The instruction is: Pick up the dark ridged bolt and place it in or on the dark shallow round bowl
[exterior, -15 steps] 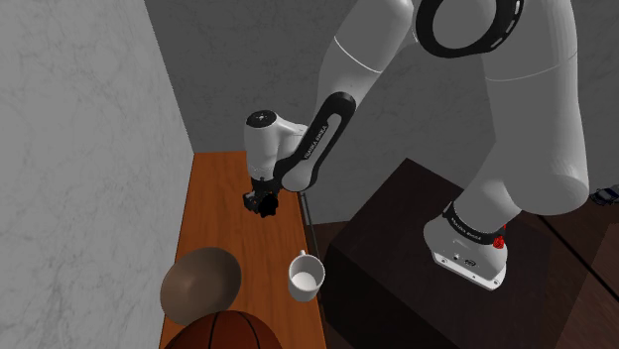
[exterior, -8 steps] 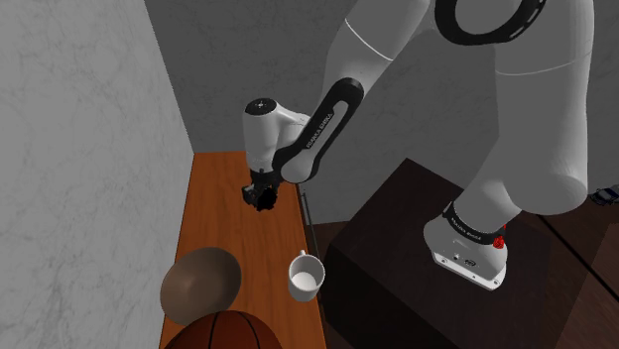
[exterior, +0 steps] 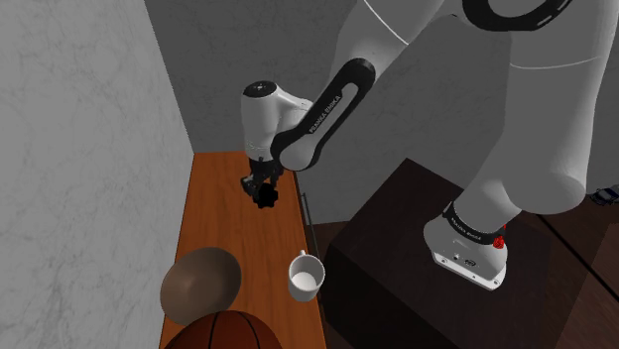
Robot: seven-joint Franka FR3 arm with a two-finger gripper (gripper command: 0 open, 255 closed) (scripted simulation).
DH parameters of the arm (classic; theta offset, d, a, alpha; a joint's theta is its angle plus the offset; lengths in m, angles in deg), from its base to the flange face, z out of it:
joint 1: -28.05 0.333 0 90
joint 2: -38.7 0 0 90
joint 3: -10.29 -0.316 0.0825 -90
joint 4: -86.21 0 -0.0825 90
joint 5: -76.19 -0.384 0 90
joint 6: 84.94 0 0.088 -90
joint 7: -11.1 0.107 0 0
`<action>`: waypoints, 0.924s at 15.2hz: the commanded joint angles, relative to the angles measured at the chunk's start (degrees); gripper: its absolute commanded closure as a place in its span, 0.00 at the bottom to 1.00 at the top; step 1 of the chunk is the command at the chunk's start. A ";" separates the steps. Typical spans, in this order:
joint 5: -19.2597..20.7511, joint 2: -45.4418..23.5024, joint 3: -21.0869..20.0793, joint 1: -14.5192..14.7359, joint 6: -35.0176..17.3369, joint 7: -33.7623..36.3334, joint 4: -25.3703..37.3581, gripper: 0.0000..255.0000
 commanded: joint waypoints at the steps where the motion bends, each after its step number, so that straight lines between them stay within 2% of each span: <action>1: -0.65 1.48 -0.56 -0.44 1.16 -0.48 -0.32 1.00; 8: -2.84 6.01 -2.17 -1.63 5.06 -2.05 -0.83 1.00; 14: -1.38 2.99 -3.17 5.29 7.16 6.42 3.84 1.00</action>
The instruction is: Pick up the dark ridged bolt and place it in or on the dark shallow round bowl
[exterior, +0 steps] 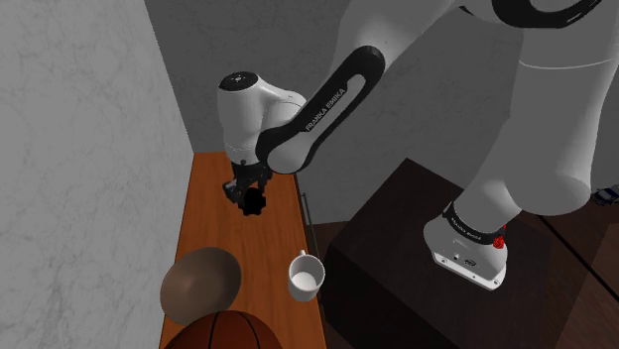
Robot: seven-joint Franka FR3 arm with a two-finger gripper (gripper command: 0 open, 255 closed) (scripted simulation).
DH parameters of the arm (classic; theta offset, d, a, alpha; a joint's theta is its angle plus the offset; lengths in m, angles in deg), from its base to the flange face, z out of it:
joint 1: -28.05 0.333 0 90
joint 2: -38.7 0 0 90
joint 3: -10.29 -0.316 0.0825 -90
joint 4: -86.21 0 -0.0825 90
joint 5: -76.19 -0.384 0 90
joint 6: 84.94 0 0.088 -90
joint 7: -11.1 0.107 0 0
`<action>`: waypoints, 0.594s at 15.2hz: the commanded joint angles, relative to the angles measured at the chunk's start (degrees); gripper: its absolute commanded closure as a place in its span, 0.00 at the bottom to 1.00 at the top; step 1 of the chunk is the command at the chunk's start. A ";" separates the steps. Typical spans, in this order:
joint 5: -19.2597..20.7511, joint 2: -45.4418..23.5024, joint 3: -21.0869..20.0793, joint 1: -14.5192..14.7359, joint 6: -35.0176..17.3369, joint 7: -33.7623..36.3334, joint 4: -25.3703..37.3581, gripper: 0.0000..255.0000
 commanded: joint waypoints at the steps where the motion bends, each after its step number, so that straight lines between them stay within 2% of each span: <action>1: 0.36 -0.95 -0.37 2.28 1.07 2.72 1.90 1.00; 9: 2.13 -7.39 -1.02 11.57 5.81 12.36 12.46 1.00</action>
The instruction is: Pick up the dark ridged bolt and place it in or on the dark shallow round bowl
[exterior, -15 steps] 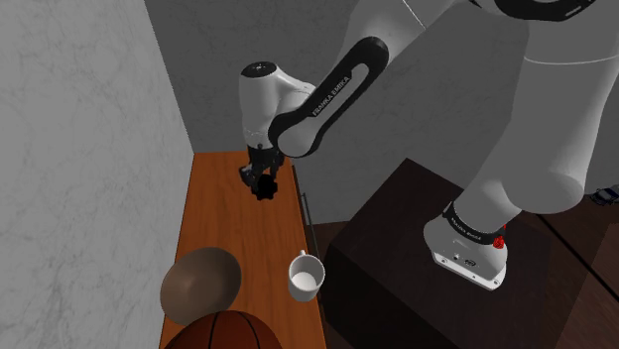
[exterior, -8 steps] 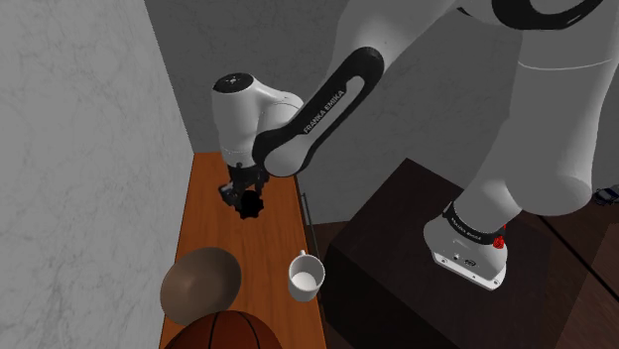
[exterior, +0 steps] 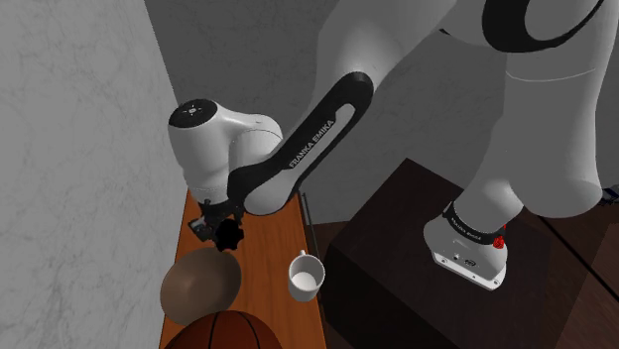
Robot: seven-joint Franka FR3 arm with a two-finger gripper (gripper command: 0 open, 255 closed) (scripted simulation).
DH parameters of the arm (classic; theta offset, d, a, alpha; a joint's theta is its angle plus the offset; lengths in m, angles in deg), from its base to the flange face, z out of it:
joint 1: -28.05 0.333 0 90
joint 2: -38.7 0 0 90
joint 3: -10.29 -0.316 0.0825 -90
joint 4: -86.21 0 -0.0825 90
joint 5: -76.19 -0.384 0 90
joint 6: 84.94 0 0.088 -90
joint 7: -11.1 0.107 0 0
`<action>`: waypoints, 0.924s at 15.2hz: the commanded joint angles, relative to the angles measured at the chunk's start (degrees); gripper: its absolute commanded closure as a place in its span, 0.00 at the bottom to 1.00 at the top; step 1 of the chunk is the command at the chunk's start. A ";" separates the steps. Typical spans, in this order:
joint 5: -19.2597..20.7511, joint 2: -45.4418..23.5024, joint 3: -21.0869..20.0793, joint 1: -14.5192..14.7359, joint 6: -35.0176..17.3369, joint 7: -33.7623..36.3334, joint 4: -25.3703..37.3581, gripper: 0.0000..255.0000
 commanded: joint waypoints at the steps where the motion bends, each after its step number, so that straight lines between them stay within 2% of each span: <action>1: 0.44 -2.61 -0.02 2.48 2.13 2.15 4.60 1.00; 7: 1.42 -9.44 -0.07 9.54 7.41 7.74 16.39 1.00; 14: 2.57 -13.23 0.99 10.29 4.23 8.42 16.97 1.00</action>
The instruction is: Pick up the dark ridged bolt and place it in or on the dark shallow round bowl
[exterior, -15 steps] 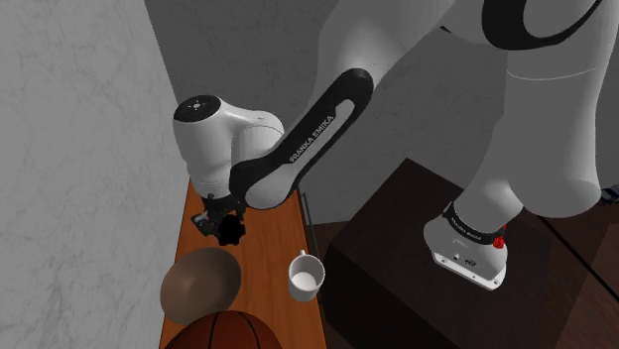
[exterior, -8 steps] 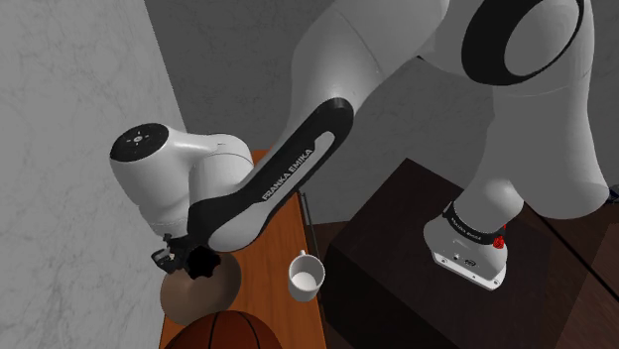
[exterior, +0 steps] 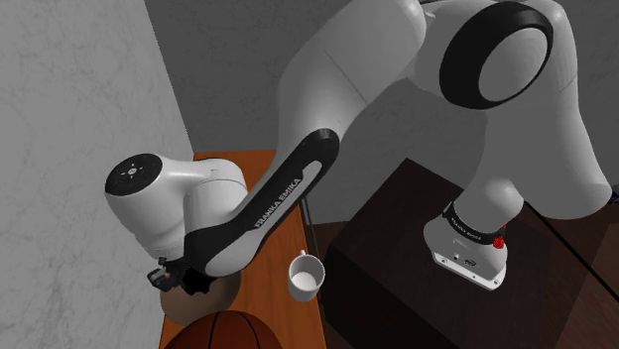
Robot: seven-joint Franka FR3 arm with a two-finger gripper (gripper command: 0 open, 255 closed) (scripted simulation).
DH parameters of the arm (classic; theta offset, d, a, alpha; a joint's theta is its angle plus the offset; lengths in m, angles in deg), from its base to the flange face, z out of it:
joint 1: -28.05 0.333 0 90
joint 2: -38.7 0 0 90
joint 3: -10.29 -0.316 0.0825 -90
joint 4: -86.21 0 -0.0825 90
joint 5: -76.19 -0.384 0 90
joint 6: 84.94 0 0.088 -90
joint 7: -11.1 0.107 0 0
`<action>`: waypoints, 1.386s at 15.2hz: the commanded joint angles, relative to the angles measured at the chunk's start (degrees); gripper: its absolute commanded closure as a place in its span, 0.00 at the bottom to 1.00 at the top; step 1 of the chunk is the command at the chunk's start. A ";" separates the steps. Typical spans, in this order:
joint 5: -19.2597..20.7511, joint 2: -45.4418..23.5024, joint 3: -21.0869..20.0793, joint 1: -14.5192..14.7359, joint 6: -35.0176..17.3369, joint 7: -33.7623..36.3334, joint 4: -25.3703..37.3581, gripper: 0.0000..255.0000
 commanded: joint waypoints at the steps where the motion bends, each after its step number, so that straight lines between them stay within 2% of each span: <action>1: 0.31 -1.07 0.29 0.23 -0.86 0.21 0.23 1.00; 6: 1.02 -3.87 1.05 0.78 -2.83 0.62 1.07 1.00; 14: 1.02 -3.87 1.05 0.78 -2.83 0.62 1.07 1.00; 15: 1.02 -3.87 1.05 0.78 -2.83 0.62 1.07 0.00; 21: 0.66 -2.39 0.65 0.50 -1.82 0.43 0.60 0.00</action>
